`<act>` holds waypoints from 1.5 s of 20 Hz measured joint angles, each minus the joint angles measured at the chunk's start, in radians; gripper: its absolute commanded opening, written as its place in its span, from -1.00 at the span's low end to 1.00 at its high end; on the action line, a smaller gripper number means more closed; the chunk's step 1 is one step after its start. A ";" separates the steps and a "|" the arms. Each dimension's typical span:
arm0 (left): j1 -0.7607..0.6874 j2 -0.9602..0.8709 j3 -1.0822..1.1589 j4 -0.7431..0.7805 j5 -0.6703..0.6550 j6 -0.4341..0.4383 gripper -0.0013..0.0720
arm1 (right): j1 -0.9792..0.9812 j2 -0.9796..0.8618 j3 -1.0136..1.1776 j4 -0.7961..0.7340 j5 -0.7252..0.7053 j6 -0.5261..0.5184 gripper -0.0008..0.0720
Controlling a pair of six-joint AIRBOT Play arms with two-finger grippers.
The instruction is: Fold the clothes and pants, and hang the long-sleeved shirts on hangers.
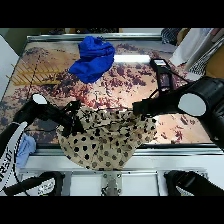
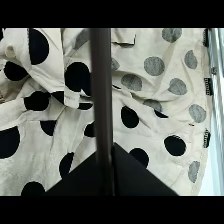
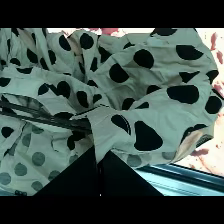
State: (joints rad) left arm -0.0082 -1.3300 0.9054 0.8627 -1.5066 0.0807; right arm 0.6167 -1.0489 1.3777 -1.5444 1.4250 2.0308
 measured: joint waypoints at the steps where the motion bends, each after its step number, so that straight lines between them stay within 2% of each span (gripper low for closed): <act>1: 0.000 0.000 0.000 0.000 0.000 0.000 -0.94 | 0.016 -0.003 0.000 0.002 -0.008 0.000 -0.94; 15: 0.000 0.000 0.000 0.000 -0.001 -0.004 -0.94 | 0.161 -0.113 0.046 0.154 -0.234 -0.019 -0.94; 22: 0.000 0.000 0.000 0.000 -0.001 -0.004 -0.94 | 0.210 -0.231 0.143 0.176 -0.264 -0.058 -0.94; 30: 0.000 0.000 0.000 0.000 -0.003 -0.003 -0.94 | 0.225 -0.285 0.162 0.179 -0.269 -0.072 -0.94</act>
State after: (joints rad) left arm -0.0082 -1.3300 0.9054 0.8631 -1.5097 0.0772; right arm 0.8417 -1.3342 1.5394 -1.3651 1.1557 1.9587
